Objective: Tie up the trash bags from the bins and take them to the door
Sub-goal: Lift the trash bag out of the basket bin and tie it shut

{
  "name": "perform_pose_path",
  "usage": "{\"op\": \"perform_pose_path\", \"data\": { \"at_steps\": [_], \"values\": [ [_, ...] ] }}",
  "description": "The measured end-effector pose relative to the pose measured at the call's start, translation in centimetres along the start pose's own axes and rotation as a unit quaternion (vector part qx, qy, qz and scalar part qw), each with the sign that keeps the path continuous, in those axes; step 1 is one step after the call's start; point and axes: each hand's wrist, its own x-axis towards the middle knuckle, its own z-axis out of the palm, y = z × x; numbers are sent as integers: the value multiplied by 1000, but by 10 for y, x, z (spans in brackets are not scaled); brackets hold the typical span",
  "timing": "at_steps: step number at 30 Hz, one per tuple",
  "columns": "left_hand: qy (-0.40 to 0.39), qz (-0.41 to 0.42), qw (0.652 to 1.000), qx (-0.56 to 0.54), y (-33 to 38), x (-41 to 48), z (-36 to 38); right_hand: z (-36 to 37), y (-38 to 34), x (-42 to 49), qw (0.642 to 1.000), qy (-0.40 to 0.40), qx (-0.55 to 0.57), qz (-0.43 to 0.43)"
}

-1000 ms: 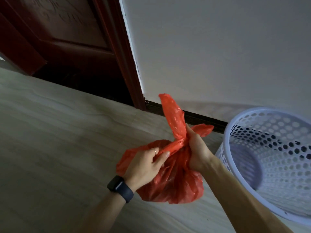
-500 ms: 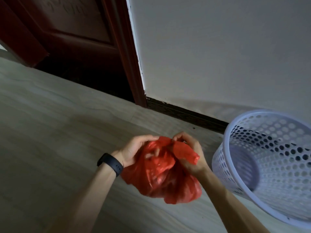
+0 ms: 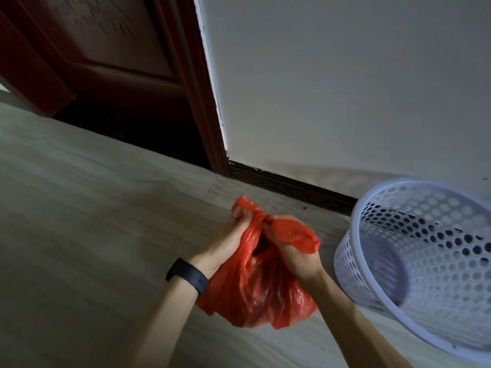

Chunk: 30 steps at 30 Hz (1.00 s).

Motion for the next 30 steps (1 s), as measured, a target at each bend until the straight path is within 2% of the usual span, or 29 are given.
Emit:
{"op": "perform_pose_path", "data": {
  "at_steps": [3,5,8,10,12,14,16,17,20,23,25,27,30],
  "values": [
    [66,39,994,-84,1,2,1,8,-4,-7,999,-12,9,41],
    [83,46,976,-196,2,3,-6,11,-7,-11,998,5,35,56],
    [66,65,910,-404,9,-2,-11,16,-9,-17,994,37,62,79],
    [58,60,876,-475,9,-5,-8,25,-14,-20,980,69,139,128],
    [77,41,857,-507,8,-5,-3,31,-20,-18,947,75,263,169],
    [125,20,860,-494,3,-4,-2,30,-25,-15,897,66,388,204],
    [161,7,875,-456,2,-4,-7,24,-19,-15,877,86,412,233],
    [168,2,881,-443,1,-5,-13,19,-12,-16,890,107,370,243],
    [181,-9,885,-428,-5,-9,-42,-9,7,-31,943,175,153,239],
    [210,-14,906,-367,-22,-21,-77,-29,24,-45,960,151,26,234],
    [230,-23,921,-314,-36,-27,-91,-32,33,-53,961,124,14,246],
    [232,-27,936,-263,-47,-33,-93,-35,42,-55,954,133,9,267],
    [187,1,968,-169,-47,-45,-84,-42,45,-50,947,151,10,282]
  ]
}}
